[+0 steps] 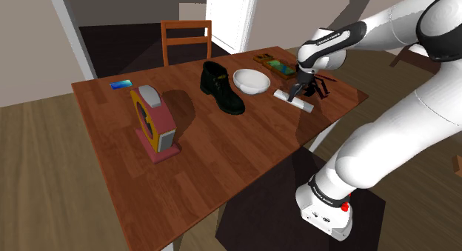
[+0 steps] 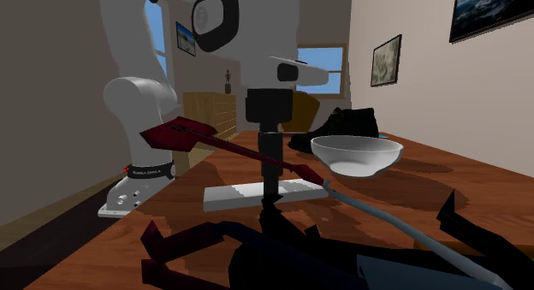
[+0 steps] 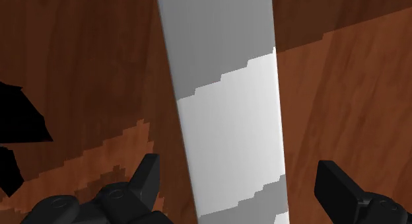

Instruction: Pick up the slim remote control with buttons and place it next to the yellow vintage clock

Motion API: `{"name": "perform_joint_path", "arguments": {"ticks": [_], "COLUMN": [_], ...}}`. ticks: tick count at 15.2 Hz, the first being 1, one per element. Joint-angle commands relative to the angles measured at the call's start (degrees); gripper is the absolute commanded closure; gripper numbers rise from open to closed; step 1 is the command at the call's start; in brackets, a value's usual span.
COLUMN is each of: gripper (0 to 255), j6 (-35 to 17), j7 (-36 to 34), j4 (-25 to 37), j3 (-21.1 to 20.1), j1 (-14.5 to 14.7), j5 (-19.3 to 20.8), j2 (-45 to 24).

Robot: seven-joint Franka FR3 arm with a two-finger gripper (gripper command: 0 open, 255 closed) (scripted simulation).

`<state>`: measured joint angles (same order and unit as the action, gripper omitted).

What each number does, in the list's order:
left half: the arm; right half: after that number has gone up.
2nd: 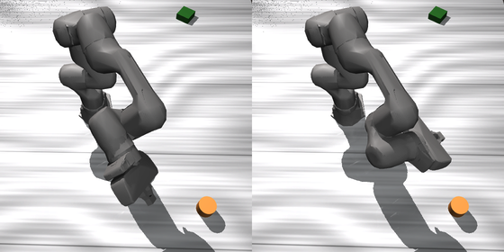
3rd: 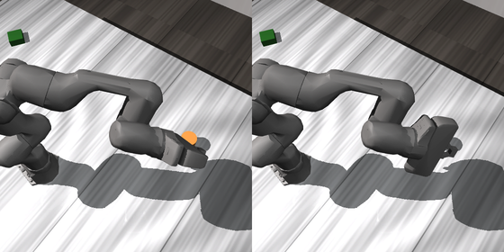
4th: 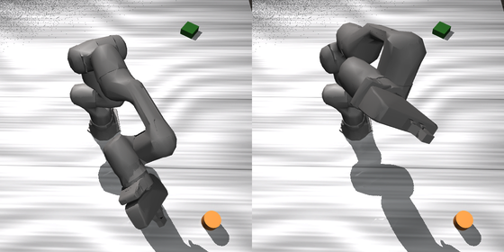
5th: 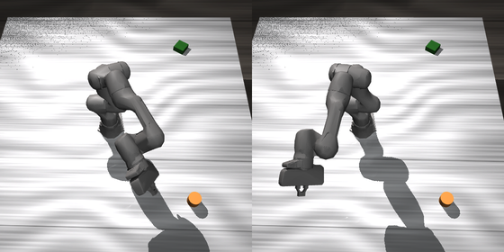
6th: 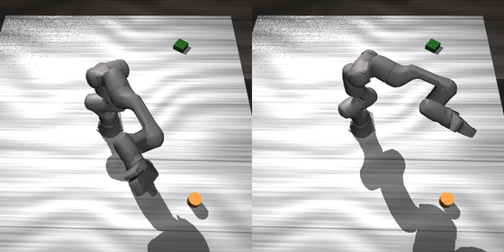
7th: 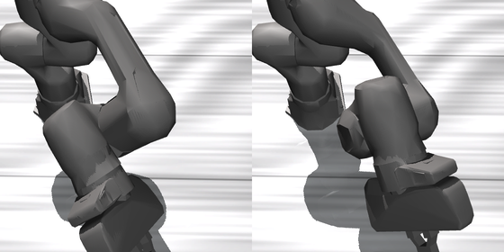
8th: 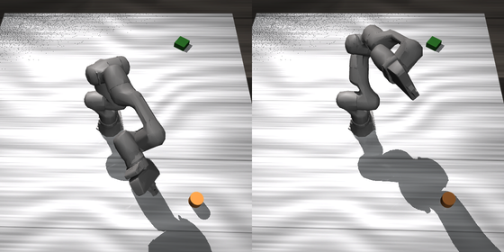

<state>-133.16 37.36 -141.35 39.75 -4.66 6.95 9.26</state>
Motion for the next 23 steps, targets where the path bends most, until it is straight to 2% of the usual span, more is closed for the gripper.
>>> {"name": "perform_joint_path", "arguments": {"ticks": [1,9,10,19,23], "gripper": [0,0,255,255,255], "j6": [-1.8,-2.3,-2.3,-2.3,1.2], "j7": [0.7,1.0,1.0,1.0,-0.6], "j4": [-0.5,-0.6,-0.6,-0.6,0.6], "j3": [0.4,0.4,0.4,0.4,-0.3], "j1": [0.4,0.4,0.4,0.4,0.0], "j5": [-1.1,-1.4,-1.4,-1.4,0.5], "j2": [-1.5,-2.0,-2.0,-2.0,0.8]}}
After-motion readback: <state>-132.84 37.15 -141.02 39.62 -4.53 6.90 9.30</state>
